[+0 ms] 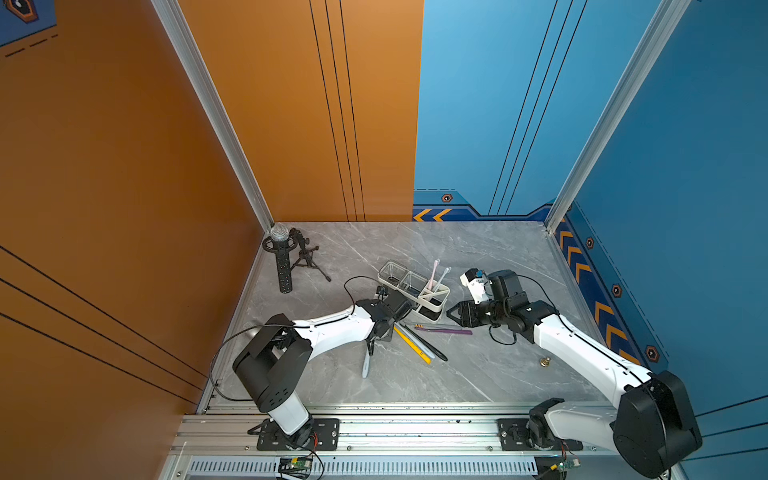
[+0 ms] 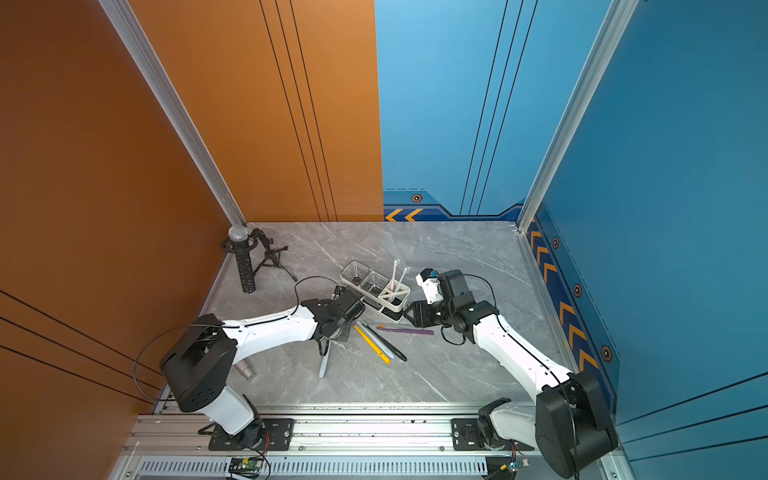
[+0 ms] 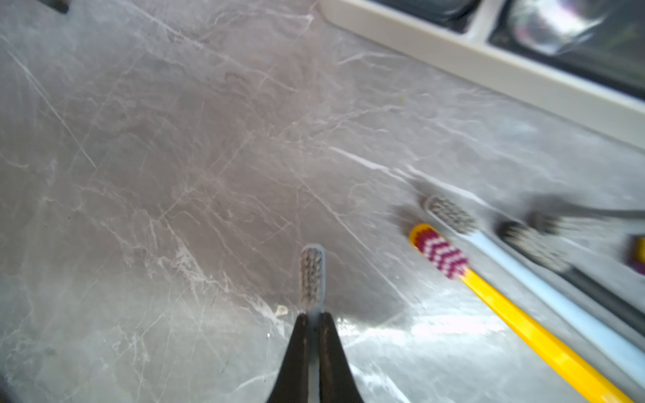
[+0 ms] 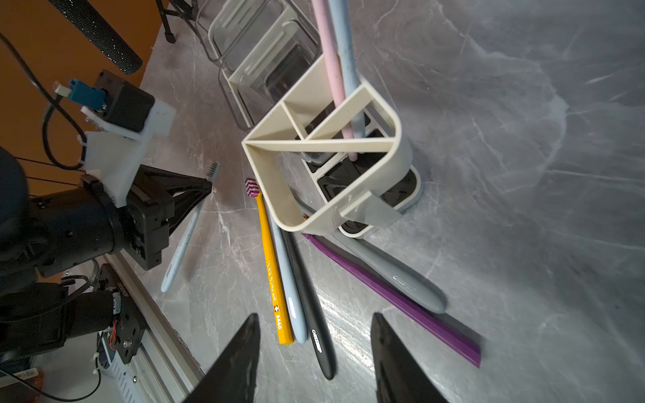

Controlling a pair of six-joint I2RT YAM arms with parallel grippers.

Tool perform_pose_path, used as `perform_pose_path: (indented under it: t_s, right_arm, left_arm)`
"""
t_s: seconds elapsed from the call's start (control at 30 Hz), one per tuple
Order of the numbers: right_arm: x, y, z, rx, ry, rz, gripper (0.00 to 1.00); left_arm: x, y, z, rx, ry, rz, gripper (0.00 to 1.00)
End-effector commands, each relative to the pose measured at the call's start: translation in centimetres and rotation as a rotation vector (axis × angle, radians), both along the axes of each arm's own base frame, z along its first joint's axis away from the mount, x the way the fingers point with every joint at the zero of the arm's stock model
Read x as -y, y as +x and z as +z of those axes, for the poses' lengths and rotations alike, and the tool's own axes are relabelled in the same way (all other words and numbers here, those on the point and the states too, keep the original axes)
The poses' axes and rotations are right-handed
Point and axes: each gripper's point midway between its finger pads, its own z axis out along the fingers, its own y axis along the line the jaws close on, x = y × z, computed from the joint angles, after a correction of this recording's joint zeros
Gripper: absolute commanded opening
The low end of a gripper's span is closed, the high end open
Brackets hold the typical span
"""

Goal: Place the toothbrush into the toothbrush holder
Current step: Pick up the toothbrush from the center of the board.

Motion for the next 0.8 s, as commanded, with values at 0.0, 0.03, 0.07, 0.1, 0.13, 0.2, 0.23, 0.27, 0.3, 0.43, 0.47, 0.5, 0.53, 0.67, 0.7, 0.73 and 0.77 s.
perform_pose_path:
  t_s: [0.0, 0.03, 0.07, 0.1, 0.13, 0.2, 0.23, 0.27, 0.3, 0.43, 0.47, 0.5, 0.53, 0.67, 0.7, 0.73, 0.77]
  right_arm:
    - [-0.4, 0.0, 2.3, 0.044, 0.036, 0.011, 0.52]
    - [-0.4, 0.0, 2.3, 0.046, 0.038, 0.01, 0.52]
    - [-0.4, 0.0, 2.4, 0.046, 0.039, 0.01, 0.53]
    - [-0.4, -0.1, 2.5, 0.046, 0.042, 0.01, 0.53]
    - [-0.6, -0.2, 2.6, 0.047, 0.048, 0.015, 0.53]
    - [-1.0, -0.4, 3.0, 0.045, 0.072, 0.034, 0.53]
    - [-1.1, -0.5, 3.2, 0.048, 0.081, 0.04, 0.53]
    - [-1.3, -0.4, 3.5, 0.054, 0.09, 0.04, 0.53]
    - [-1.3, -0.4, 3.7, 0.06, 0.095, 0.038, 0.53]
    - [-2.0, -0.6, 4.8, 0.085, 0.129, 0.055, 0.55]
    - [-2.5, -0.8, 5.1, 0.093, 0.142, 0.073, 0.55]
    - [-2.9, -1.0, 5.4, 0.101, 0.152, 0.089, 0.56]
    - [-3.1, -1.1, 5.7, 0.109, 0.156, 0.098, 0.56]
    - [-4.1, -1.7, 6.6, 0.137, 0.168, 0.138, 0.56]
    - [-4.1, -1.7, 6.8, 0.142, 0.172, 0.139, 0.57]
    - [-4.1, -1.7, 7.0, 0.146, 0.174, 0.139, 0.56]
    - [-4.1, -1.7, 7.2, 0.152, 0.177, 0.137, 0.57]
  left_arm:
    - [0.7, -0.3, 1.3, -0.005, -0.011, -0.075, 0.0]
    - [0.8, -0.2, 1.7, 0.002, -0.019, -0.082, 0.0]
    - [0.9, -0.2, 2.0, 0.009, -0.025, -0.087, 0.0]
    - [1.0, -0.1, 2.4, 0.016, -0.038, -0.094, 0.0]
    - [1.1, 0.0, 2.7, 0.02, -0.05, -0.101, 0.0]
    - [1.5, 0.1, 3.6, 0.035, -0.086, -0.118, 0.0]
    - [1.6, 0.2, 4.1, 0.044, -0.102, -0.123, 0.0]
    - [1.7, 0.3, 4.5, 0.052, -0.119, -0.129, 0.0]
    - [1.8, 0.3, 4.9, 0.056, -0.13, -0.133, 0.0]
    - [1.9, 0.3, 6.0, 0.064, -0.177, -0.151, 0.0]
    - [2.0, 0.3, 6.3, 0.069, -0.192, -0.162, 0.0]
    - [2.1, 0.3, 6.6, 0.074, -0.212, -0.17, 0.0]
    - [2.3, 0.2, 6.9, 0.078, -0.228, -0.181, 0.0]
    - [3.1, 0.0, 8.6, 0.112, -0.315, -0.223, 0.0]
    - [3.1, -0.1, 9.1, 0.122, -0.324, -0.232, 0.0]
    - [3.2, -0.2, 9.5, 0.128, -0.335, -0.244, 0.0]
    - [3.4, -0.3, 10.0, 0.137, -0.346, -0.26, 0.0]
